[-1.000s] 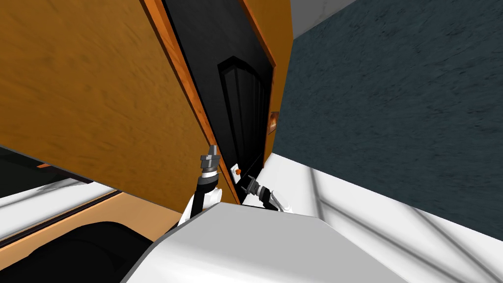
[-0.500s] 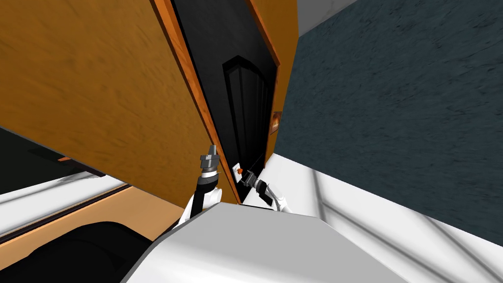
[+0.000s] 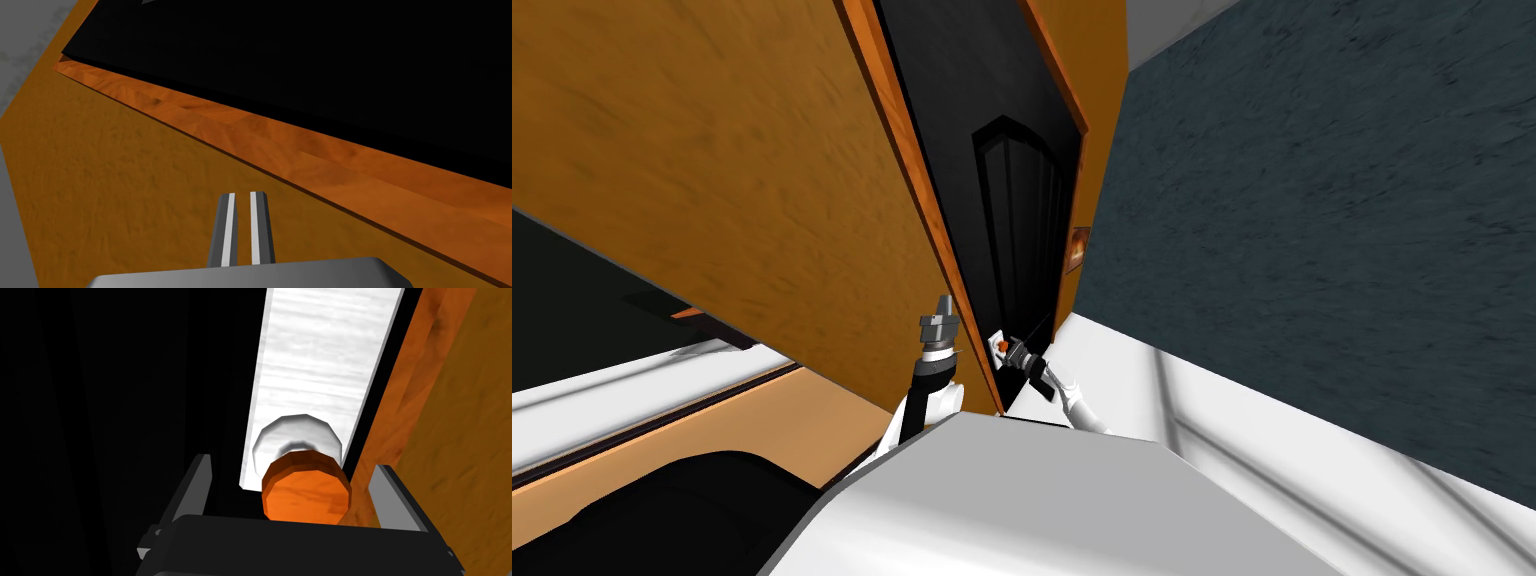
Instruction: Pull the door open
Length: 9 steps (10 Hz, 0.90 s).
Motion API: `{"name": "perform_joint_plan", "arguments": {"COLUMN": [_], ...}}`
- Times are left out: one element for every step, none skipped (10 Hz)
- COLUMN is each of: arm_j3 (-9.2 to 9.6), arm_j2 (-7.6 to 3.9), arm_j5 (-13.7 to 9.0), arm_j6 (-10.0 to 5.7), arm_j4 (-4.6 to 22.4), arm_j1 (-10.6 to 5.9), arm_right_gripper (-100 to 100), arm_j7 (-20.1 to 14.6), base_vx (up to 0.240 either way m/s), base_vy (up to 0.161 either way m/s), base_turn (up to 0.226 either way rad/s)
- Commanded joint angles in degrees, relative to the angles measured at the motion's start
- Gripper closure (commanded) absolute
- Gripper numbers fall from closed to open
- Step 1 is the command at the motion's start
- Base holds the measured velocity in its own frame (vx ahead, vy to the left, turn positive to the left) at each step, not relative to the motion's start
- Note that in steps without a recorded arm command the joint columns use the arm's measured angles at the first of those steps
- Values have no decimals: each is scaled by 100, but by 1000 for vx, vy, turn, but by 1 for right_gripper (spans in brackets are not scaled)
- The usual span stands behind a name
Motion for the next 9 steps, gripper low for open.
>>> {"name": "perform_joint_plan", "arguments": {"arm_j3": [29,59,59,59,59,59,59,59,66], "arm_j2": [168,75,75,75,75,75,75,75,41], "arm_j5": [66,62,62,62,62,62,62,62,-84], "arm_j6": [177,131,131,131,131,131,131,131,130], "arm_j4": [94,-2,-2,-2,-2,-2,-2,-2,-12], "arm_j1": [-206,-116,-116,-116,-116,-116,-116,-116,-105], "arm_right_gripper": [-100,-100,100,100,100,100,100,100,100], "arm_j7": [-155,-139,-139,-139,-139,-139,-139,-139,-317], "base_vx": [-11,-4,0,0,0,0,0,0,-13], "base_vy": [15,8,-1,0,0,0,0,0,-12], "base_turn": [99,21,-19,0,0,0,0,0,109]}}
